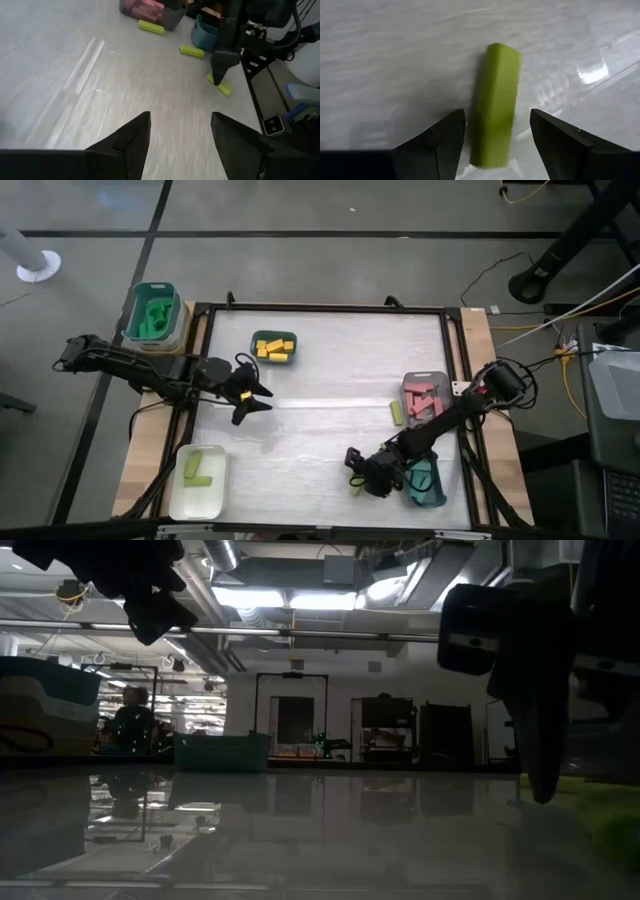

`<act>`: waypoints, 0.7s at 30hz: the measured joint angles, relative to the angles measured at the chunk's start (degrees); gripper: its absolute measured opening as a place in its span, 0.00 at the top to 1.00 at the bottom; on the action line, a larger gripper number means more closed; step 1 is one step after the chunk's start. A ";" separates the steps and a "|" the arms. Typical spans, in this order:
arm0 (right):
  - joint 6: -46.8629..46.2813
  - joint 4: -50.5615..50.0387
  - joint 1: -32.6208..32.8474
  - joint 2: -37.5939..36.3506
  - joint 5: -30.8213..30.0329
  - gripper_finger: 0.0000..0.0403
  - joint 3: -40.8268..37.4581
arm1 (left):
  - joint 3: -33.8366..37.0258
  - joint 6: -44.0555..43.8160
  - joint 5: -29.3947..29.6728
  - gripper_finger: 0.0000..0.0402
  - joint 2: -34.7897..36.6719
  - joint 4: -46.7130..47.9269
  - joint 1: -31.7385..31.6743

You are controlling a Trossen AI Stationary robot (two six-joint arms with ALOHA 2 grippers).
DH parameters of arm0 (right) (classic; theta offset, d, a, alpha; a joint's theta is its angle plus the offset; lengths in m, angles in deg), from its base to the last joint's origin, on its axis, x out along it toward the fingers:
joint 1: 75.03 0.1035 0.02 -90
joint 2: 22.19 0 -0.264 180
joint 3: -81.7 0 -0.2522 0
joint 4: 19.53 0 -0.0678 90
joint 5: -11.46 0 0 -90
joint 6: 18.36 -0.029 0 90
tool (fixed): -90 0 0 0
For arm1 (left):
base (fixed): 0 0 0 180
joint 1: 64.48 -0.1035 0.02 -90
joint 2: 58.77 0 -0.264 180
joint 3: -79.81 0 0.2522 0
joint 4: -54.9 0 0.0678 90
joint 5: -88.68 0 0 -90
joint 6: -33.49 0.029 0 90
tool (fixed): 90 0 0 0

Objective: Sort blocks
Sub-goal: Put the green block into the white bin

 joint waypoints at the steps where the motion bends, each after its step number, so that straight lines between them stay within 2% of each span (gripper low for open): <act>1: -0.02 0.29 -0.06 0.03 0.00 0.43 -0.02 | 0.00 0.04 0.00 0.51 -0.22 -0.32 0.00; 5: -0.98 1.22 -0.82 0.22 -0.03 0.43 -0.02 | 0.02 0.71 0.01 0.51 -1.10 -0.22 0.00; 8: -6.22 1.01 -1.78 0.33 0.69 0.46 -0.02 | 0.02 0.71 0.01 0.51 -2.01 -0.15 0.00; 13: -13.47 0.37 -3.49 0.46 5.00 0.59 -0.06 | 0.02 0.48 0.00 0.51 -3.73 -1.18 0.00; 18: -14.28 0.37 -3.82 0.46 6.71 0.76 -0.09 | 0.02 -1.69 0.00 0.51 -5.94 -1.36 0.00; 21: -14.32 0.80 -3.81 0.46 6.69 0.76 -0.09 | 0.02 -3.14 0.00 0.51 -7.53 -2.72 0.00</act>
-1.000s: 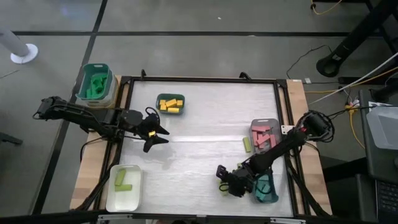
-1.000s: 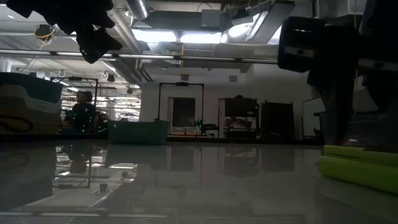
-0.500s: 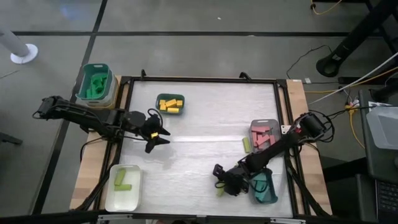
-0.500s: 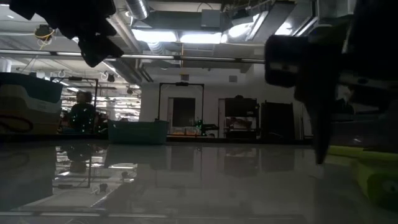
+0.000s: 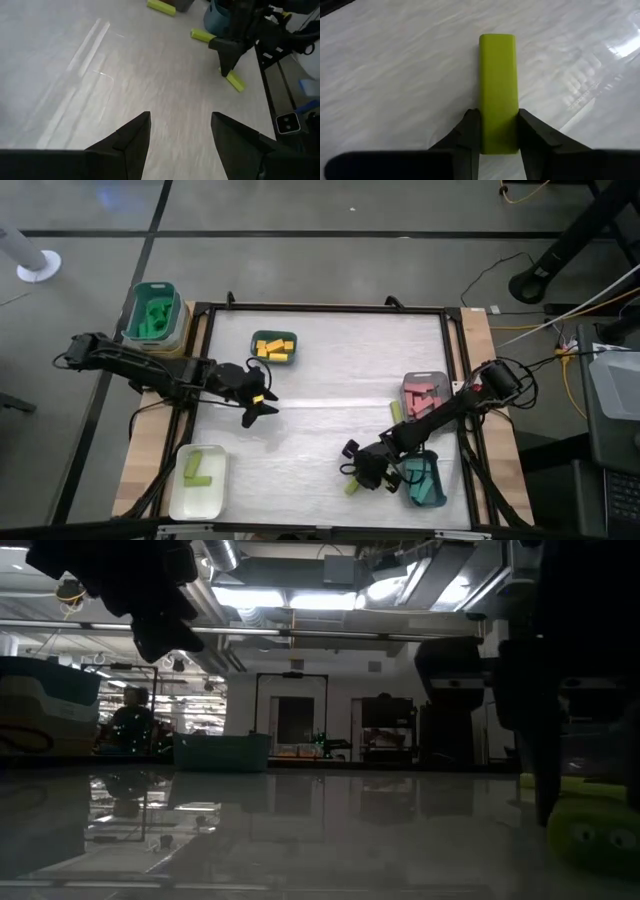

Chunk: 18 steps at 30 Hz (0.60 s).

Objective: Sort blocks
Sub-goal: Put the green block into the white bin

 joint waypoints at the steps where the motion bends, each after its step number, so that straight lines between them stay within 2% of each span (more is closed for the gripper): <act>1: -0.02 0.03 -0.01 0.00 -0.08 0.76 0.00 | 0.00 -0.50 0.00 0.51 -0.56 -0.44 0.00; 4: -0.21 0.28 0.03 0.00 -1.85 0.75 0.04 | 0.00 -2.95 0.00 0.51 -2.40 -3.63 0.00; 9: -1.18 -0.03 -0.25 0.04 -7.68 0.67 2.42 | 0.00 -7.00 0.00 0.51 -5.55 -11.02 0.00; 14: -0.97 -0.82 -1.40 0.02 -14.84 0.71 6.71 | -0.02 -10.83 0.00 0.51 -8.90 -16.54 0.00; 18: -0.83 -0.95 -3.46 0.02 -21.09 0.74 10.06 | -0.02 -12.83 0.00 0.51 -11.55 -16.70 0.00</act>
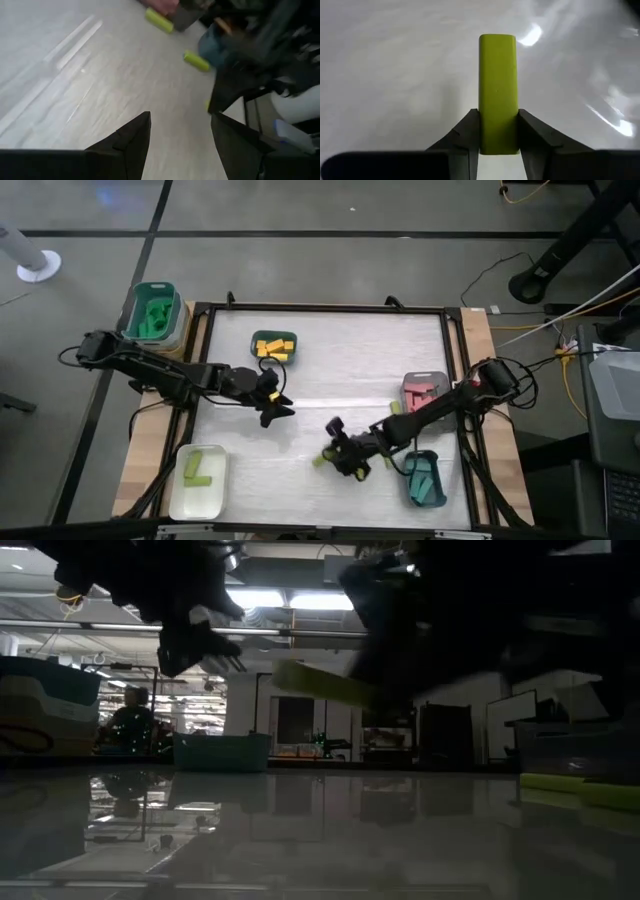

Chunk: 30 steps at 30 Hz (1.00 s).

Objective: Sort blocks
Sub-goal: Put the green block into the white bin

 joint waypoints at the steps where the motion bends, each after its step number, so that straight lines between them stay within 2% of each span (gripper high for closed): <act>1: 0.02 -0.35 -0.58 0.02 -1.37 0.74 0.92 | 0.00 -0.08 0.00 0.51 -0.74 0.06 0.00; 6: 0.04 -1.12 -3.94 0.00 -3.47 0.70 4.30 | 0.00 -2.31 0.00 0.51 -5.45 -2.27 0.00; 11: 0.03 -1.09 -6.85 -0.02 -3.47 0.71 5.42 | 0.00 -7.29 -0.69 0.51 -8.84 -5.75 0.00; 30: 0.12 -0.95 -12.21 -0.04 -3.42 0.71 5.42 | 0.02 -9.93 -1.75 0.51 -9.05 -9.79 2.25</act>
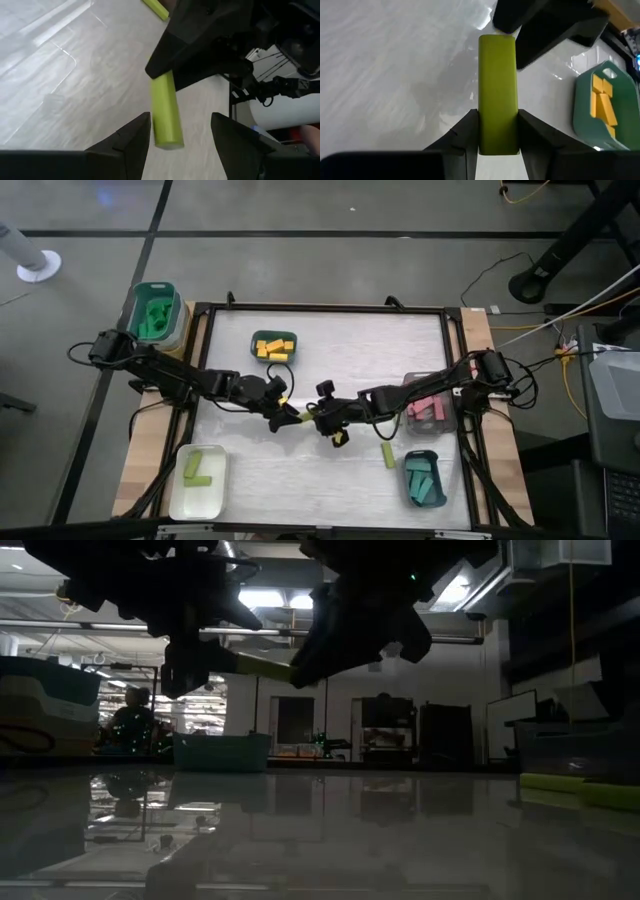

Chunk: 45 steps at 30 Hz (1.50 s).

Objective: Sort blocks
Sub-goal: Put the green block into the white bin

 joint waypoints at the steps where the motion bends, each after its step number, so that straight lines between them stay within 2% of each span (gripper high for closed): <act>1: 0.01 0.44 -0.01 0.00 -0.02 0.71 0.00 | 0.00 -0.02 0.00 0.51 0.00 0.06 0.00; 12: 3.71 7.43 -0.01 -0.02 -0.27 0.71 -0.02 | 0.00 1.51 0.00 0.51 0.00 -0.10 -0.09; 17: 4.78 9.19 -0.01 -0.03 -2.59 0.71 -0.02 | 0.00 1.51 0.02 0.52 0.00 -0.10 -0.09; 21: 4.84 9.04 -0.01 -0.04 -2.58 0.71 -0.02 | 0.00 1.81 0.02 0.60 0.00 -0.22 -0.09; 30: 5.23 8.83 0.03 -0.11 -3.14 0.71 -0.04 | 0.01 3.32 -0.02 0.89 0.02 0.40 -0.11; 35: 4.99 9.02 0.04 -0.13 -2.86 0.70 -0.04 | 0.02 2.78 0.00 0.89 0.02 0.38 -0.09; 45: 3.73 9.57 0.10 -0.13 -2.45 0.58 -0.04 | 0.00 2.91 -0.24 0.89 0.02 0.05 -0.11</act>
